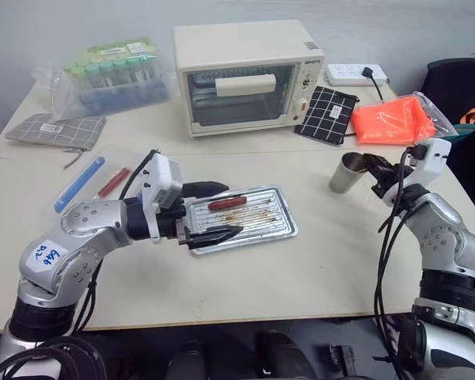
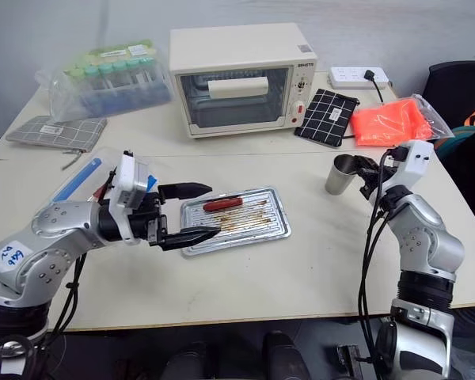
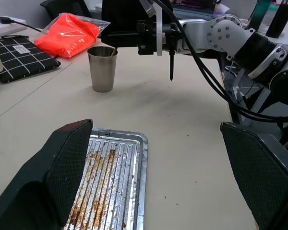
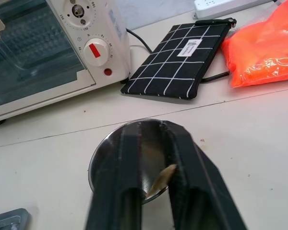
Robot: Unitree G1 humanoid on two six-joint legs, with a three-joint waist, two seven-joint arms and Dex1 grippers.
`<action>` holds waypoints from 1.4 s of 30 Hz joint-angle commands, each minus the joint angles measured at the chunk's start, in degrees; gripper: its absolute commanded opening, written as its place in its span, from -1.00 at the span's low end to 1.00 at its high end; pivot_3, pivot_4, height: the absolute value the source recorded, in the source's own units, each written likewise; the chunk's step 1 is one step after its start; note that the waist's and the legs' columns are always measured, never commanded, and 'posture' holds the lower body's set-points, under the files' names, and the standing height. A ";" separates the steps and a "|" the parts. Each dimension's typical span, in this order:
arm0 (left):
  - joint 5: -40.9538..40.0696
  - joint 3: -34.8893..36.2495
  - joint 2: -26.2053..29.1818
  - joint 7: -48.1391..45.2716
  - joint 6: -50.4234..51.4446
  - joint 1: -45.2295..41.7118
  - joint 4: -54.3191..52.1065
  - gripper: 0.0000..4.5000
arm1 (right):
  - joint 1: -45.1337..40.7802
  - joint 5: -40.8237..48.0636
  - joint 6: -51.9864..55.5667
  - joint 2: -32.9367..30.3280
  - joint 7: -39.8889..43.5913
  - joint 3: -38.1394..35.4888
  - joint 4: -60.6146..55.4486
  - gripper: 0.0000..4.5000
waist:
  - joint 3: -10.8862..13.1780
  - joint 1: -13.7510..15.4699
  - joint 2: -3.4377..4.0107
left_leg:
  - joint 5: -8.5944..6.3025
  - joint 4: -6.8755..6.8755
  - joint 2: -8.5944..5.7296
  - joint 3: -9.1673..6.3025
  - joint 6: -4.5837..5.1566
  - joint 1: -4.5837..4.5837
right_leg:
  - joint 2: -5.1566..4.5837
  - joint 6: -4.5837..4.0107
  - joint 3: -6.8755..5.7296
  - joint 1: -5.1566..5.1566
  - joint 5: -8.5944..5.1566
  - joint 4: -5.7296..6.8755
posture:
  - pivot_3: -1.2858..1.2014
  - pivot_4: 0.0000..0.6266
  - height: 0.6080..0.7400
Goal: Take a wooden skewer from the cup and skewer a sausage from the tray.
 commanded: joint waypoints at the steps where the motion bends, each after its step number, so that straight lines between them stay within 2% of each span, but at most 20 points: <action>1: 0.46 -0.17 -0.31 -0.49 -1.19 -0.87 -0.11 1.00 | -0.67 0.85 -1.62 0.21 -0.10 -0.34 -2.67 -0.97 | 0.00 -0.01 0.00 | 0.00 0.00 0.00 0.00 0.00 0.00 | 0.00 0.00 0.00 0.00 0.00 0.00 | 0.03 -0.52 1.00; 7: 1.15 -0.69 -1.14 -0.95 -1.59 -1.29 0.31 1.00 | -3.94 0.48 -0.11 -3.49 0.99 -0.22 -2.30 -0.97 | 0.01 0.00 0.02 | 0.00 0.00 0.00 0.01 0.00 0.00 | -0.02 0.00 0.00 -0.01 0.00 0.00 | 0.03 -0.52 1.00; 14: 1.70 -1.01 -0.89 -2.23 -2.43 -1.40 0.71 1.00 | -7.43 5.49 10.26 -11.24 2.95 -0.94 -7.07 -0.97 | 0.02 0.07 0.02 | 0.00 -0.01 0.04 0.00 0.00 -0.01 | -0.02 0.00 0.00 -0.03 -0.01 0.00 | 0.03 -0.52 1.00; 18: 2.79 -1.09 -0.71 -3.09 -3.67 -2.10 1.21 1.00 | -9.92 11.84 21.27 -15.58 4.25 -1.87 -9.33 -0.97 | 0.02 0.17 0.02 | 0.00 -0.01 0.05 0.01 0.00 -0.01 | -0.01 0.00 0.02 -0.02 -0.01 -0.03 | 0.03 -0.52 1.00; 21: 1.78 -0.50 -2.22 -1.99 -3.90 -5.85 0.65 1.00 | -14.93 23.69 34.54 -17.59 6.68 -1.94 -12.00 -0.97 | 0.03 0.28 0.04 | 0.00 -0.02 0.05 0.01 0.00 -0.04 | -0.01 0.00 0.02 -0.04 -0.01 -0.04 | 0.03 -0.52 1.00; 25: 2.30 -0.76 -4.24 -0.72 -4.39 -9.03 1.12 1.00 | -22.64 36.26 43.88 -12.83 -0.60 -5.78 -8.74 -0.97 | 0.03 0.07 0.04 | 0.00 0.01 0.12 0.03 0.00 -0.09 | 0.04 0.00 0.04 -0.11 -0.01 0.02 | 0.03 -0.52 1.00; 28: 3.09 -0.98 -6.21 0.90 -5.29 -10.69 2.21 1.00 | -24.69 46.64 45.91 -8.43 -9.45 -7.41 -6.75 -0.97 | 0.03 0.19 0.04 | 0.00 -0.03 0.19 -0.02 0.00 -0.14 | 0.06 0.00 0.04 -0.10 -0.01 -0.07 | 0.03 -0.52 1.00; 32: 4.08 -1.23 -8.77 2.72 -6.13 -12.86 3.77 1.00 | -22.89 61.40 42.65 -5.59 -21.29 -4.98 -7.10 -0.97 | 0.03 0.40 0.04 | 0.00 0.02 0.15 0.01 0.00 -0.25 | 0.02 0.00 0.04 -0.19 -0.01 -0.03 | 0.03 -0.52 1.00; 36: 6.79 -1.56 -11.87 5.56 -8.64 -14.69 6.46 1.00 | -19.69 76.51 34.87 -5.92 -32.52 -0.36 -7.85 -0.97 | 0.01 0.46 0.02 | 0.00 0.17 0.14 -0.06 0.00 -0.59 | -0.05 0.02 0.01 -0.45 0.00 0.03 | 0.03 -0.52 1.00; 38: 7.74 -1.43 -13.50 6.91 -9.66 -15.26 7.95 1.00 | -18.80 79.42 32.45 -5.59 -34.89 0.87 -8.97 -0.97 | 0.01 0.37 0.02 | 0.00 0.49 0.14 -0.08 0.01 -1.04 | -0.05 0.03 -0.03 -0.91 0.01 0.30 | 0.03 -0.52 1.00; 42: 8.99 -1.99 -15.37 7.21 -11.28 -15.25 9.40 1.00 | -18.32 79.73 30.22 -4.04 -36.25 1.33 -10.62 -0.97 | 0.01 0.10 0.02 | 0.00 0.62 0.20 -0.09 0.01 -1.23 | -0.02 0.03 0.01 -1.15 0.01 0.45 | 0.03 -0.52 1.00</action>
